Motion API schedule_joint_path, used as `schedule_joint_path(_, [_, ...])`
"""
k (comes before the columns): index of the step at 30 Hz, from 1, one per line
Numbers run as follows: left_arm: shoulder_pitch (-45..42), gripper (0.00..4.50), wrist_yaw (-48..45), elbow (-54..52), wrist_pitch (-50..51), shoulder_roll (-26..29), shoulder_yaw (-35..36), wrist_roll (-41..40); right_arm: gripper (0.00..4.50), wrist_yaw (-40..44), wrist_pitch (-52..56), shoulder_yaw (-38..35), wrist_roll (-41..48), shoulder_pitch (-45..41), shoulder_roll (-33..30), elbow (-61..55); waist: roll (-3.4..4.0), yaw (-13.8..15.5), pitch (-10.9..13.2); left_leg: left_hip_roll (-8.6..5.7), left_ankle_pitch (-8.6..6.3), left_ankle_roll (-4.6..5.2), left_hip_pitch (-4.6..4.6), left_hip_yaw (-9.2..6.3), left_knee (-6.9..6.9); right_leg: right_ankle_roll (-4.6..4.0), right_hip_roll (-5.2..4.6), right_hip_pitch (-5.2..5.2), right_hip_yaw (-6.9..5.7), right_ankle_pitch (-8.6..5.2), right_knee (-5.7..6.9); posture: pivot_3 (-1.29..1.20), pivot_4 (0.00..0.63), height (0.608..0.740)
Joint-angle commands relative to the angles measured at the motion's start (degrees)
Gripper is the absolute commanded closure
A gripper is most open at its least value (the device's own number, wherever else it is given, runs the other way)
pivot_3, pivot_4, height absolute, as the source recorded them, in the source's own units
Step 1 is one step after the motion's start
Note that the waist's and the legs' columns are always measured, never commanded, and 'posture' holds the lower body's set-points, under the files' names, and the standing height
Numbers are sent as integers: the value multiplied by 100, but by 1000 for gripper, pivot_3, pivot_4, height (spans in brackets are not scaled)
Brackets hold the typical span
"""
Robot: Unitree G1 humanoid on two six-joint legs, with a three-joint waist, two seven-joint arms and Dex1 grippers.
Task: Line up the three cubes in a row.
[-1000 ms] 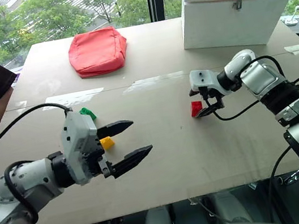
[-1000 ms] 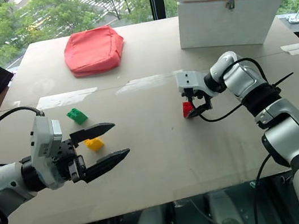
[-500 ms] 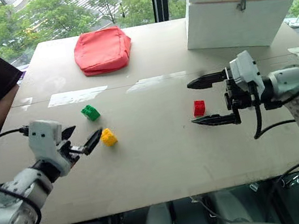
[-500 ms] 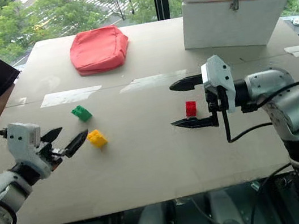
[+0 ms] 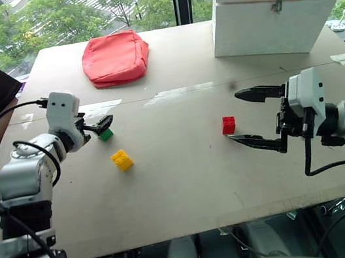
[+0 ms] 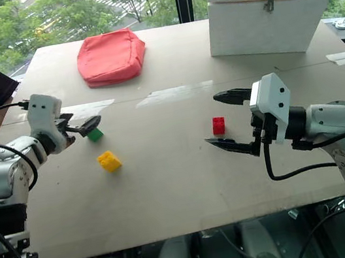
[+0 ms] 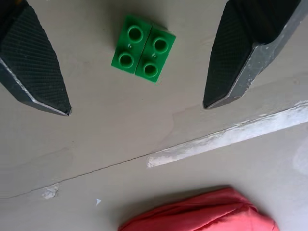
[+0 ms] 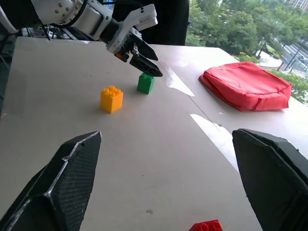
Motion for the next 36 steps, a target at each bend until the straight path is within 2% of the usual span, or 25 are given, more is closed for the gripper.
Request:
schedule_joint_path(1, [-535, 0, -769, 993, -576, 246, -400, 529, 25, -230, 2, -149, 165, 37, -115, -340, -1, 0, 1, 0, 0, 0, 0, -1, 0, 6, 1, 0, 0, -4, 0, 0, 150, 740])
schedule_joint_path(5, [-1236, 0, -1546, 2216, -1084, 278, -867, 1031, 25, -384, 65, -274, 330, 203, -238, -560, -6, 32, 1, 0, 0, 0, -3, 1, 1, 11, 0, 0, 1, -6, -1, 0, 150, 740])
schedule_joint_path(11, [-1875, 0, -2100, 3400, -1669, 94, -1137, 1545, 25, -447, 13, -390, 466, 460, -512, -654, -15, 48, 3, -2, -1, 3, -10, -1, 3, 9, -2, 0, 1, -6, -4, 0, 150, 740])
schedule_joint_path(12, [-1952, 528, -2157, 3554, -1733, 60, -1133, 1589, 0, -469, 5, -401, 483, 486, -544, -665, -16, 46, 4, -2, -1, 3, -10, -1, 3, 10, -2, 0, 1, -6, -4, 0, 150, 740])
schedule_joint_path(13, [-2008, 792, -2281, 3661, -1804, 48, -1176, 1660, 0, -491, 2, -418, 502, 507, -575, -678, -17, 44, 4, -2, -1, 4, -9, -1, 3, 11, -2, 0, 1, -7, -4, 0, 150, 740])
schedule_joint_path(14, [-2051, 1252, -2405, 3742, -1850, 36, -1210, 1712, 0, -512, 2, -437, 519, 524, -599, -690, -17, 43, 4, -2, -1, 4, -9, -1, 4, 12, -2, 0, 1, -7, -3, 0, 150, 740])
schedule_joint_path(18, [-2150, 3239, -2748, 3985, -2009, 6, -1270, 1867, 0, -583, 1, -465, 571, 572, -679, -718, -19, 35, 5, 0, -1, 4, -8, -2, 4, 12, 0, 0, 1, -7, 0, 0, 150, 740])
schedule_joint_path(23, [-2142, 3191, -3103, 3826, -2273, -49, -1033, 1713, 0, -686, -2, -494, 610, 645, -742, -758, -23, 39, 5, 0, -1, 4, -8, -2, 4, 12, -1, 0, 1, -7, 0, 0, 150, 740])
schedule_joint_path(26, [-2124, 3191, -3882, 2749, -2009, -254, -923, 1161, 0, -764, 0, -591, 645, 758, -766, -815, -31, 68, 10, 1, -1, 4, -14, -7, 6, 10, -2, -1, -1, -6, 0, 0, 150, 740])
schedule_joint_path(29, [-2034, 3191, -4276, 1822, -1640, -405, -1119, 1035, 0, -898, 84, -721, 783, 818, -753, -840, -34, 92, 11, 1, -1, 4, -23, -16, 15, 2, -7, 2, -8, -2, -1, 0, 150, 740])
schedule_joint_path(31, [-2058, 3191, -4399, 1322, -1543, -696, -1380, 1053, 0, -988, 162, -945, 958, 916, -749, -848, -34, 59, 11, -4, -3, 8, -17, -8, 16, 4, -9, 4, 2, -2, -1, 0, 150, 740])
schedule_joint_path(36, [-2341, 3191, -4606, 1309, -1643, -1367, -1983, 1336, 0, -853, 58, -1276, 968, 1388, -933, -963, -34, 46, 11, -8, -4, 10, -11, -10, 19, 15, -1, 10, 3, -8, 2, 0, 150, 740])
